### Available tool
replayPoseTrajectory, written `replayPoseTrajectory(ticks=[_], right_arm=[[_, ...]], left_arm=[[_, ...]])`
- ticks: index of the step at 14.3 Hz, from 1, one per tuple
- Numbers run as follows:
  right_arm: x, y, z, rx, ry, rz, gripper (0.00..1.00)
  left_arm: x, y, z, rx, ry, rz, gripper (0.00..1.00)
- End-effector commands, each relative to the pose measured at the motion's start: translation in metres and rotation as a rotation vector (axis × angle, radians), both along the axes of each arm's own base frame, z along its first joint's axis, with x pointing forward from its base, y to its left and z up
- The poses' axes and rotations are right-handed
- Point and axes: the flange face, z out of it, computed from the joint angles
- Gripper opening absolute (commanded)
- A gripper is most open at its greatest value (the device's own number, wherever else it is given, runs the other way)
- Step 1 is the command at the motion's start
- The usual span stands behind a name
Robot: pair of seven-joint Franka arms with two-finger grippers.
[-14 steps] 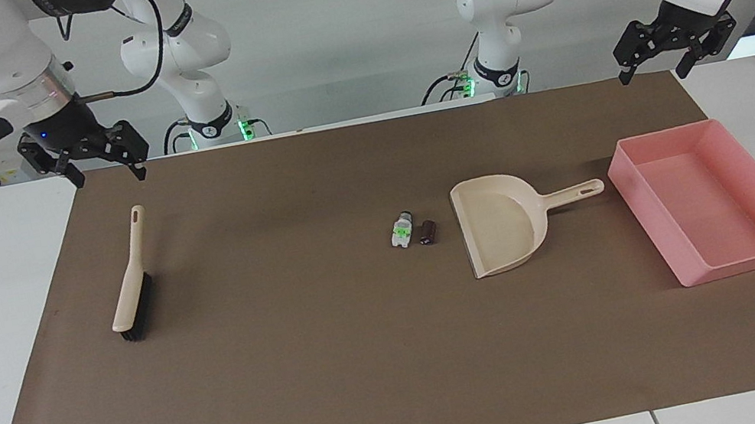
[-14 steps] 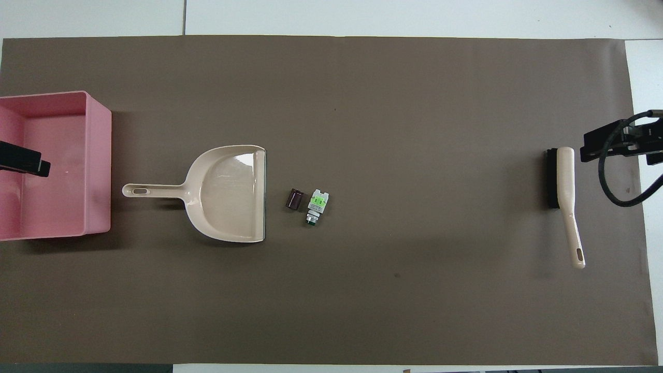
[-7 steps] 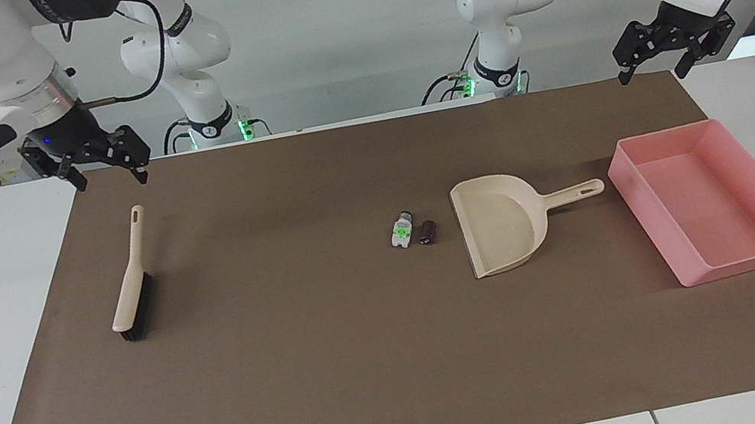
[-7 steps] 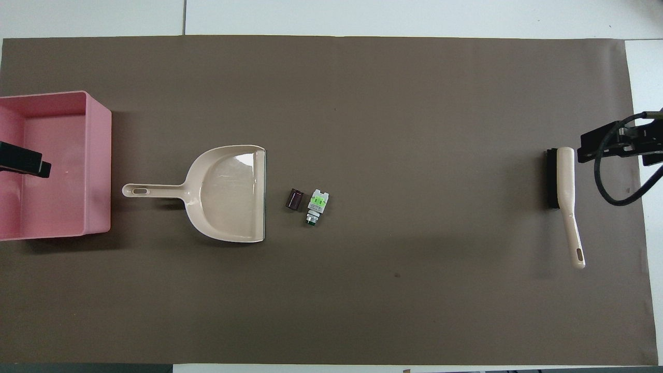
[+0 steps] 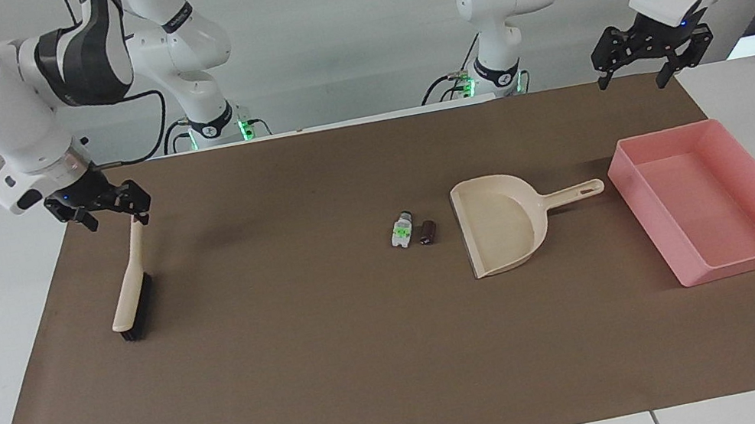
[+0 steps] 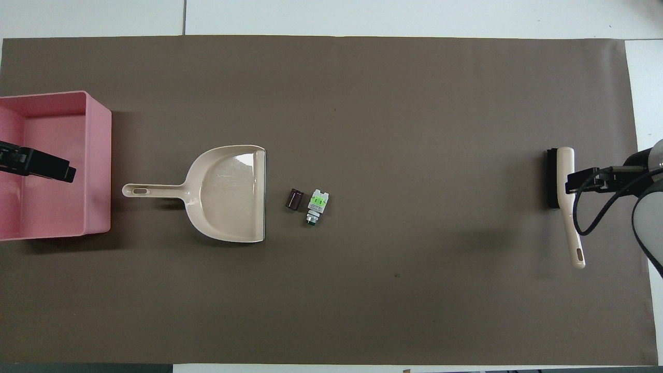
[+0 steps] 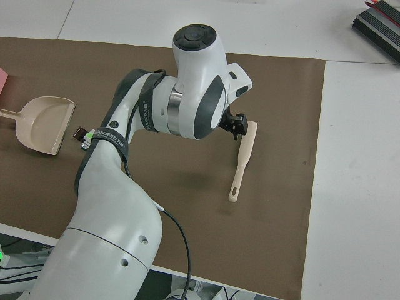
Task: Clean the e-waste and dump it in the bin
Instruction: 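Grasp the dustpan handle with the left gripper while the right gripper reaches the brush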
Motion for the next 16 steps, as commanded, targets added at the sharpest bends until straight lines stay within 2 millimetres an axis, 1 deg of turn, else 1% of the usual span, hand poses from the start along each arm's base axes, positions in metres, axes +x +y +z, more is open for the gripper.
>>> replayPoseTrajectory(ticks=[1,2,3,4,5,6,7,9,10,11,12,13,14,15,16], right_arm=[[-0.036,-0.022,-0.058,0.019,0.004,-0.043,0.99],[-0.043,-0.028,-0.071,0.026,0.021,-0.064,0.99],[-0.054,-0.039,-0.087,0.032,0.045,-0.094,0.98],[-0.060,-0.045,-0.096,0.036,0.042,-0.117,0.98],[-0.062,-0.047,-0.103,0.065,0.034,-0.149,0.98],[-0.063,-0.051,-0.113,0.088,0.044,-0.179,0.98],[-0.063,-0.051,-0.116,0.093,0.047,-0.182,0.98],[-0.060,-0.051,-0.120,0.090,0.035,-0.184,0.98],[-0.059,-0.051,-0.121,0.089,0.032,-0.184,0.97],[-0.057,-0.051,-0.125,0.087,0.030,-0.182,0.95],[-0.056,-0.049,-0.126,0.086,0.030,-0.181,0.93],[-0.056,-0.049,-0.126,0.087,0.031,-0.179,0.88],[-0.057,-0.049,-0.126,0.087,0.033,-0.179,0.80],[-0.058,-0.048,-0.126,0.089,0.039,-0.177,0.72],[-0.057,-0.047,-0.126,0.089,0.039,-0.176,0.63]], left_arm=[[0.003,-0.002,-0.026,0.000,-0.012,-0.132,0.97],[0.006,-0.003,-0.036,-0.004,-0.018,-0.203,0.97],[0.007,-0.003,-0.045,-0.009,-0.018,-0.273,0.96],[0.008,-0.007,-0.054,-0.011,-0.012,-0.326,0.95],[0.007,-0.012,-0.066,-0.009,0.000,-0.372,0.92],[0.008,-0.013,-0.078,-0.010,0.007,-0.414,0.91],[0.012,-0.013,-0.098,-0.014,0.010,-0.467,0.92],[0.018,-0.014,-0.131,-0.022,-0.009,-0.601,0.94],[0.020,-0.015,-0.142,-0.024,-0.012,-0.636,0.95],[0.020,-0.017,-0.157,-0.028,0.008,-0.640,0.95],[0.021,-0.030,-0.170,-0.031,0.017,-0.671,0.95],[0.024,-0.034,-0.183,-0.031,0.020,-0.708,0.95],[0.025,-0.035,-0.191,-0.024,0.012,-0.791,0.95],[0.027,-0.035,-0.200,0.004,0.004,-0.878,0.95],[0.027,-0.042,-0.207,0.033,-0.001,-0.978,0.95]])
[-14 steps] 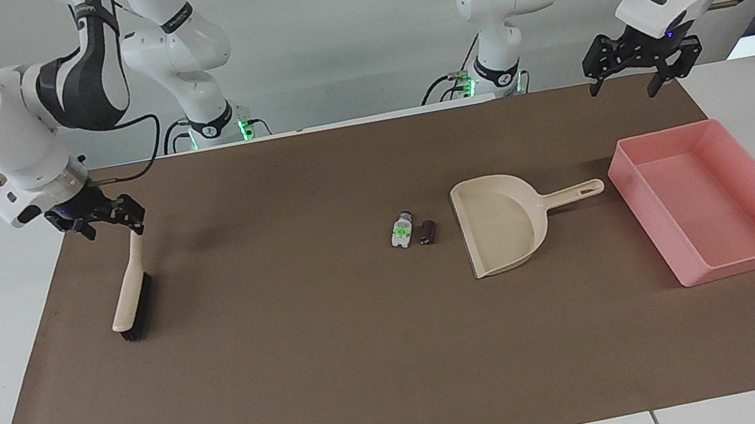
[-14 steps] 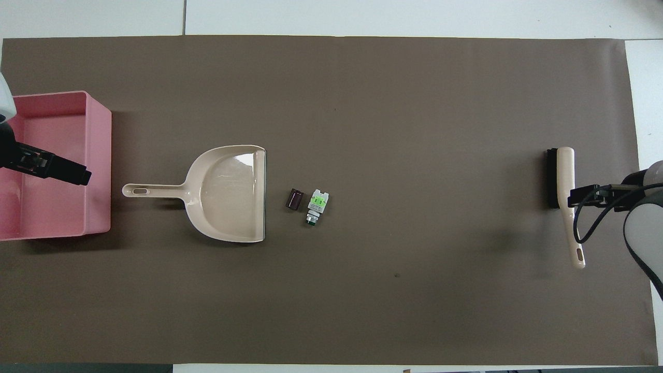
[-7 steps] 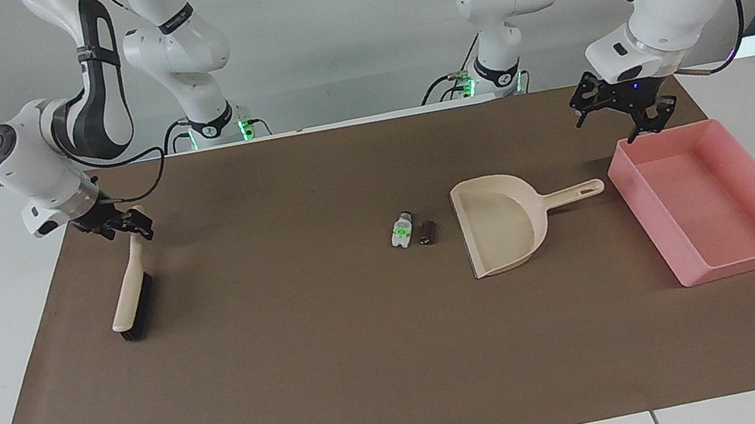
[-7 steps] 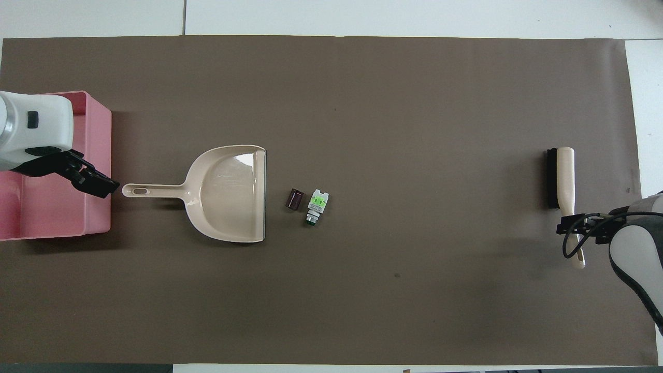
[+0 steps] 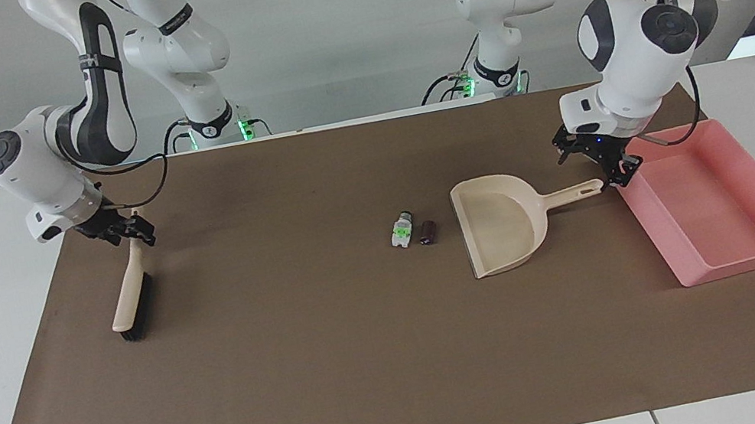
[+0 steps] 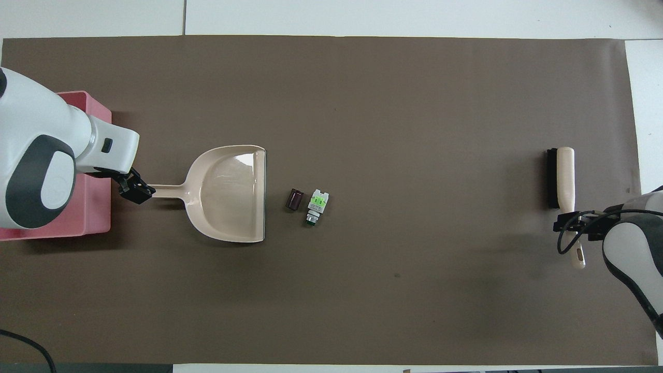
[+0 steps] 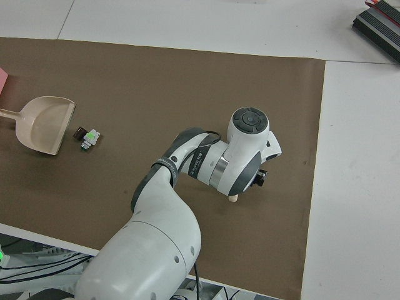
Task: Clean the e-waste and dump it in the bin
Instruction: 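Grasp the dustpan handle with the left gripper while the right gripper reaches the brush, then lift the brush with the right gripper and carry it toward the e-waste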
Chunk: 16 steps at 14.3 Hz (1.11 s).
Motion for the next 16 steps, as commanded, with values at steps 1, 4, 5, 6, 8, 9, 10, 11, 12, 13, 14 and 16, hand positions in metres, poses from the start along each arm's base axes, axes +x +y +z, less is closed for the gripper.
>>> replayPoseTrajectory(ticks=[1,4,5,6,8,9,10,11,12,13,14,16], right_arm=[[-0.002,0.003,-0.001,0.013,-0.002,-0.003,0.52],[-0.002,0.006,-0.001,0.019,0.014,0.005,0.04],[-0.001,0.007,0.000,0.019,0.014,0.006,0.00],[0.000,0.008,0.003,0.023,0.028,0.013,0.00],[0.011,0.022,0.013,0.035,0.054,0.048,0.00],[0.016,0.023,0.020,0.036,0.057,0.050,0.00],[0.021,0.029,0.028,0.037,0.061,0.068,0.00],[0.027,0.045,0.039,0.038,0.061,0.109,0.00],[0.033,0.064,0.051,0.038,0.068,0.150,0.00],[0.037,0.086,0.060,0.041,0.082,0.194,0.00],[0.041,0.110,0.068,0.036,0.087,0.225,0.00],[0.042,0.160,0.073,-0.004,0.090,0.208,0.00]], left_arm=[[-0.007,-0.019,-0.019,0.067,-0.031,-0.235,0.96],[-0.016,-0.022,-0.042,0.098,-0.028,-0.297,0.96],[-0.020,-0.021,-0.050,0.108,-0.024,-0.310,0.96],[-0.025,-0.023,-0.056,0.120,-0.022,-0.328,0.96],[-0.029,-0.024,-0.061,0.122,-0.030,-0.336,0.96],[-0.029,-0.022,-0.063,0.122,-0.029,-0.334,0.96],[-0.029,-0.022,-0.068,0.120,-0.030,-0.335,0.96],[-0.028,-0.021,-0.074,0.116,-0.040,-0.335,0.96],[-0.029,-0.021,-0.081,0.112,-0.047,-0.336,0.95],[-0.028,-0.021,-0.088,0.111,-0.039,-0.337,0.95],[-0.028,-0.021,-0.090,0.111,-0.036,-0.338,0.94],[-0.029,-0.022,-0.091,0.111,-0.033,-0.339,0.93]])
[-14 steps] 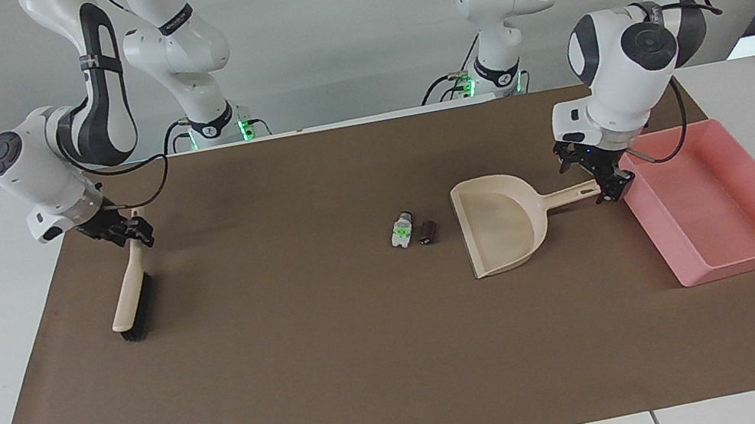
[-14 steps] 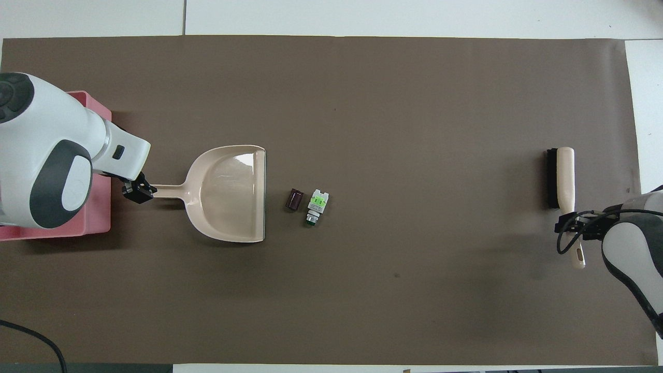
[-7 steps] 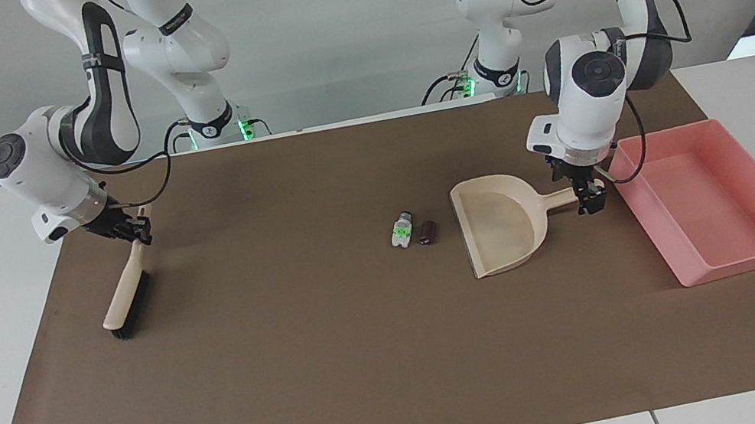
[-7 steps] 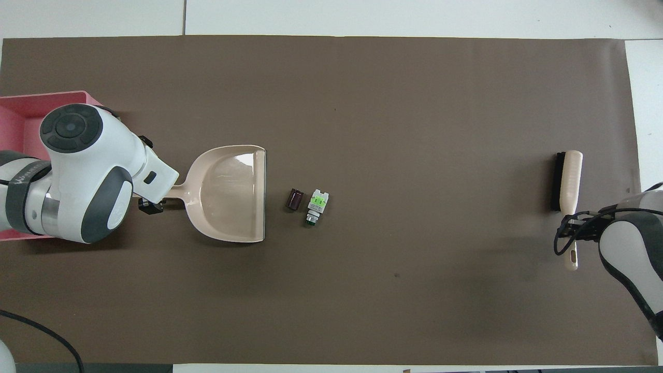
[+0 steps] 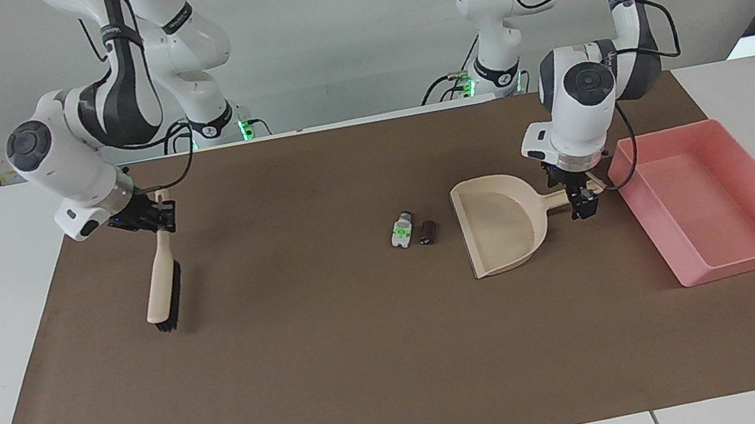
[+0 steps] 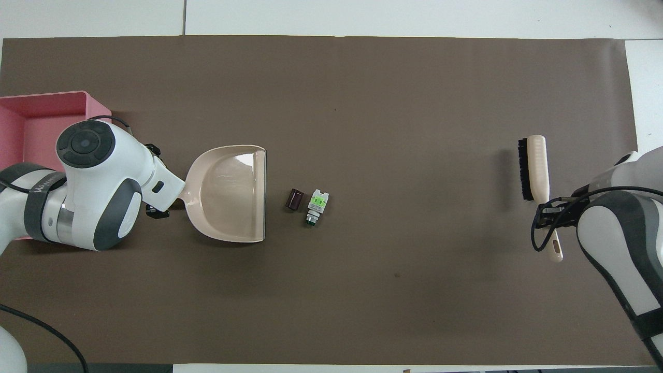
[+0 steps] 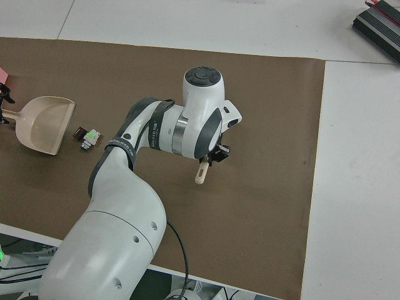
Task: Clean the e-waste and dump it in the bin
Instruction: 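Lift the brush with the right gripper and carry it toward the e-waste, then sweep the e-waste into the dustpan with the brush in the right gripper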
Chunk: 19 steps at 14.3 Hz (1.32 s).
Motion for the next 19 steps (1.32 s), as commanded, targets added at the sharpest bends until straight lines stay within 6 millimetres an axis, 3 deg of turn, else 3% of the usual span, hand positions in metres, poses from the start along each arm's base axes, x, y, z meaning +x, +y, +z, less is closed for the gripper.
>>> replayPoseTrajectory(ticks=[1,4,6,8,9,11,15,16,19], right_arm=[[-0.002,0.064,0.010,-0.030,0.003,0.016,0.00],[-0.007,0.128,0.014,-0.049,-0.020,0.078,0.00],[-0.011,0.158,0.015,-0.064,-0.024,0.068,0.00],[-0.029,0.217,0.013,-0.107,-0.026,0.010,0.00],[-0.039,0.242,0.009,-0.128,-0.030,-0.014,0.00],[-0.056,0.279,-0.002,-0.158,-0.024,-0.049,0.00],[-0.080,0.324,-0.013,-0.164,-0.023,-0.045,0.00],[-0.083,0.333,-0.019,-0.173,-0.020,-0.060,0.00],[-0.080,0.363,-0.025,-0.169,-0.021,-0.052,0.00]], left_arm=[[-0.002,0.002,-0.004,0.008,-0.013,-0.021,0.93],[-0.002,0.004,-0.004,0.011,-0.004,-0.018,0.86],[-0.003,0.004,-0.004,0.013,0.002,-0.018,0.57],[-0.004,0.003,-0.005,0.017,0.012,-0.019,0.13],[-0.003,0.000,-0.004,0.017,0.010,-0.024,0.00],[-0.004,-0.001,-0.003,0.026,0.034,-0.028,0.00],[-0.001,-0.016,0.013,0.079,0.043,-0.076,0.00],[-0.003,-0.030,0.017,0.090,0.040,-0.105,0.00],[-0.009,-0.043,0.013,0.138,0.037,-0.160,0.00]])
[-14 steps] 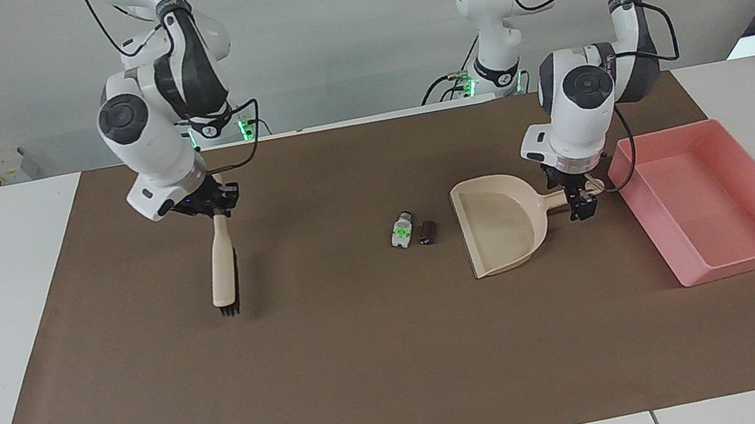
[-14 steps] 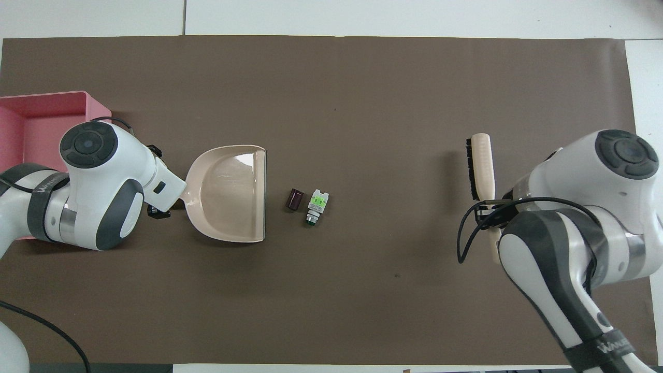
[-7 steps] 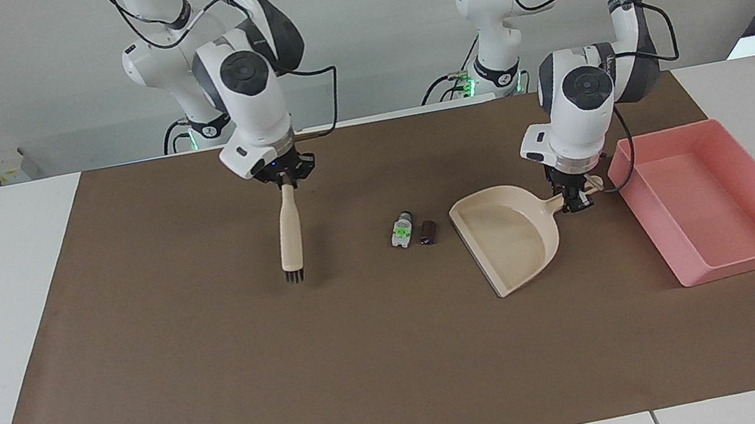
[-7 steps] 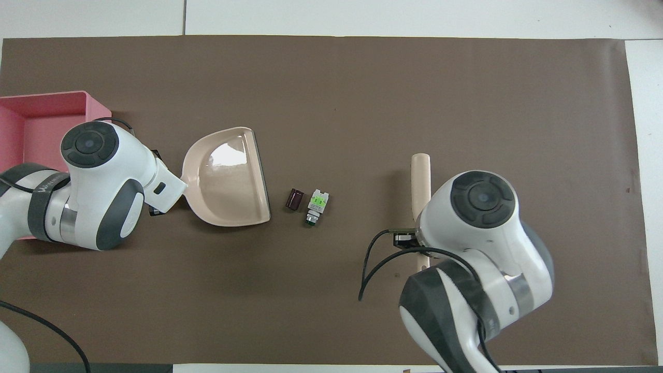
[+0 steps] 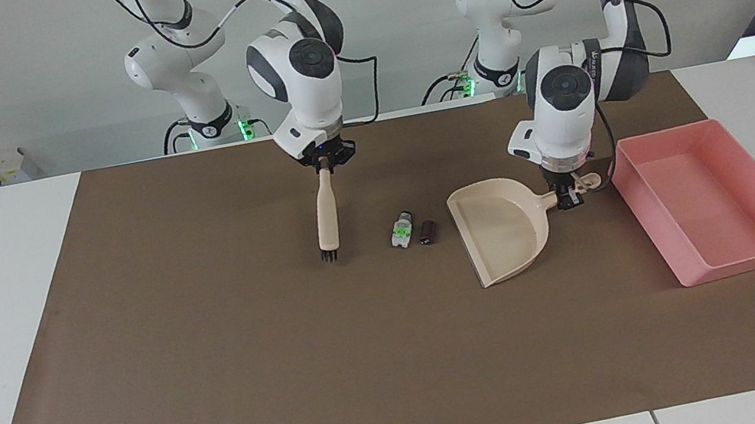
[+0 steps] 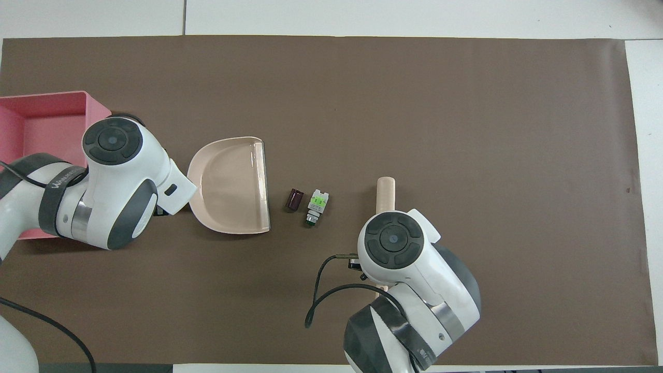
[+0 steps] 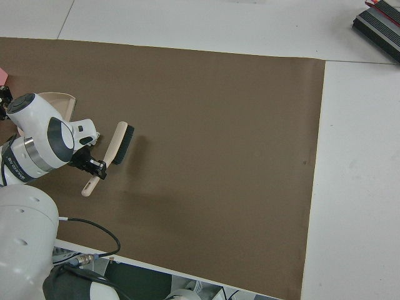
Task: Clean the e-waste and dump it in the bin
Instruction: 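Sweep the e-waste into the dustpan with the brush in the right gripper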
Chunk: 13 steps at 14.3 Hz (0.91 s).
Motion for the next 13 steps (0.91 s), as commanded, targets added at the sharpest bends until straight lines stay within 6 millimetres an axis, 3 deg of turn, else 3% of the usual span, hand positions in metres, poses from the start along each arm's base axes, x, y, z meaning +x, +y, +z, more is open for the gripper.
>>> replayPoseTrajectory(ticks=[1,5,10,13], right_arm=[[0.013,0.024,-0.002,0.011,-0.007,-0.007,0.00],[0.026,0.089,-0.027,0.022,0.019,0.028,0.00],[0.021,0.111,-0.038,0.060,0.045,0.044,0.00],[0.017,0.140,-0.044,0.249,0.025,0.019,0.00]], left_arm=[[-0.006,-0.015,0.001,0.062,0.006,-0.062,0.00],[-0.017,-0.025,-0.007,0.087,0.036,-0.092,0.00],[-0.020,-0.024,-0.012,0.091,0.046,-0.094,0.00],[-0.021,-0.024,-0.014,0.092,0.050,-0.096,0.00]])
